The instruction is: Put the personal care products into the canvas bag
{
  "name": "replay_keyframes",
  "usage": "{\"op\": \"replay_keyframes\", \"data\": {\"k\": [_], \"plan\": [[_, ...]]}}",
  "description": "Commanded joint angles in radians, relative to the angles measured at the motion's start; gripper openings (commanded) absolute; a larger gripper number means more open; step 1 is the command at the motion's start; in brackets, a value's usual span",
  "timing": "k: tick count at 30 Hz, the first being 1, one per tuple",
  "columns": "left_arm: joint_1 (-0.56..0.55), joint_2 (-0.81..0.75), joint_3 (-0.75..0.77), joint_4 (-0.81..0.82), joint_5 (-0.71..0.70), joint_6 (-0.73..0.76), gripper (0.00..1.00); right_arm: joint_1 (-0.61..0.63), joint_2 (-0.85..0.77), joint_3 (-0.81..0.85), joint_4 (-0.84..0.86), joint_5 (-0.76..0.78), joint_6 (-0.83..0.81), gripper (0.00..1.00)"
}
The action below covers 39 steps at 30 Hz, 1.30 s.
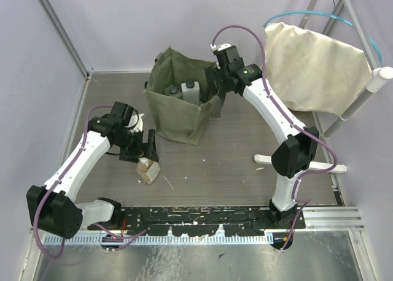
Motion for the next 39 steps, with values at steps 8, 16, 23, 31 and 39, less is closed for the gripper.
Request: {"op": "replay_keyframes", "data": {"k": [8, 16, 23, 31, 39], "plan": [[-0.003, 0.024, 0.020, -0.079, 0.008, 0.045, 0.94, -0.004, -0.014, 0.027, 0.009, 0.035, -0.016, 1.00], [-0.014, 0.036, 0.025, -0.107, -0.030, 0.056, 0.94, -0.005, -0.014, 0.018, 0.006, 0.040, -0.010, 1.00], [-0.068, 0.122, 0.054, -0.109, -0.089, 0.050, 0.74, -0.005, -0.017, 0.006, 0.006, 0.045, -0.005, 1.00], [-0.134, 0.200, 0.095, -0.095, -0.135, 0.035, 0.37, -0.005, -0.030, -0.012, 0.006, 0.052, -0.003, 1.00], [-0.143, 0.191, 0.180, -0.090, -0.080, 0.045, 0.00, -0.005, -0.039, -0.019, 0.006, 0.053, -0.010, 1.00]]}}
